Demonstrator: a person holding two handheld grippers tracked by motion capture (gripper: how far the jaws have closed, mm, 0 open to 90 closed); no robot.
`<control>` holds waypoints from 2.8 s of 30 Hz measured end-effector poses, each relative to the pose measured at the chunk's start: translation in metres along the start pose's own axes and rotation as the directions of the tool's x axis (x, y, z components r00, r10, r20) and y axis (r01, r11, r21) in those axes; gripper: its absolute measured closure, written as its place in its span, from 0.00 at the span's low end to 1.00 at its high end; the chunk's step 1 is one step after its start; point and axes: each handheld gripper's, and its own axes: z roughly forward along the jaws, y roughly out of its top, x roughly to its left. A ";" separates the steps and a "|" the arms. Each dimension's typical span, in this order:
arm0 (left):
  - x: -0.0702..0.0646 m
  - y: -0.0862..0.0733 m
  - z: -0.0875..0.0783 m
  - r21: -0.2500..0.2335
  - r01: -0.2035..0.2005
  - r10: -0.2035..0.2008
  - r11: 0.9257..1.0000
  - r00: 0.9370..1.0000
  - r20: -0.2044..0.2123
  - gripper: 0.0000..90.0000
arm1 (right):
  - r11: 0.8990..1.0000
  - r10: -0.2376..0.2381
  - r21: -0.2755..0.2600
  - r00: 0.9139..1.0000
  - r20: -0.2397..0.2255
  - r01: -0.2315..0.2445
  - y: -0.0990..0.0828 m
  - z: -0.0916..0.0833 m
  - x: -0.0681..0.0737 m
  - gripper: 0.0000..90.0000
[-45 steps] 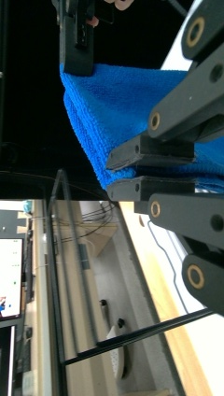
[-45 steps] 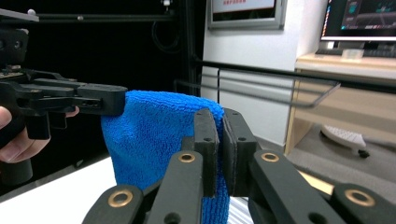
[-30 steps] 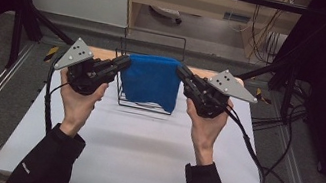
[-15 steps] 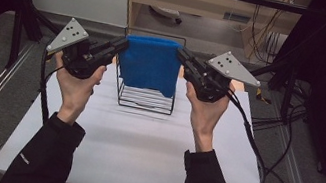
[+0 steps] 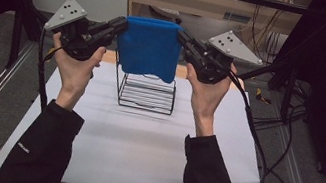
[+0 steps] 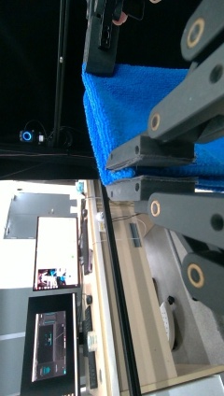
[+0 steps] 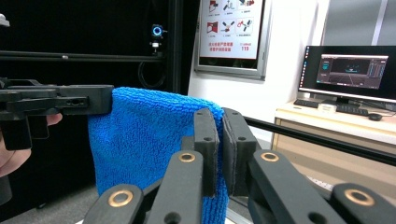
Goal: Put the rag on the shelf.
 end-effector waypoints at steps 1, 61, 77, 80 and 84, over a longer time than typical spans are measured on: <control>0.001 0.002 0.001 -0.006 0.000 0.000 1.000 1.000 -0.005 0.93 | 1.000 -0.002 -0.002 1.000 0.002 0.002 0.002 0.002 -0.001 0.96; 0.048 -0.021 0.062 0.062 -0.005 0.008 0.998 0.999 -0.039 0.93 | 0.995 -0.006 0.102 0.999 0.045 0.002 -0.023 0.063 -0.047 0.95; 0.043 -0.042 0.052 0.096 -0.033 0.033 0.995 0.999 0.003 0.93 | 0.989 0.005 0.146 1.000 0.016 -0.007 -0.043 0.049 -0.041 0.95; 0.043 -0.043 0.050 0.100 -0.036 0.035 0.994 0.999 0.013 0.93 | 0.988 0.004 0.152 1.000 0.004 -0.004 -0.043 0.047 -0.040 0.95; 0.042 -0.046 0.046 0.111 -0.041 0.038 0.993 0.999 0.027 0.92 | 0.986 -0.008 0.168 1.000 -0.008 0.010 -0.044 0.043 -0.039 0.95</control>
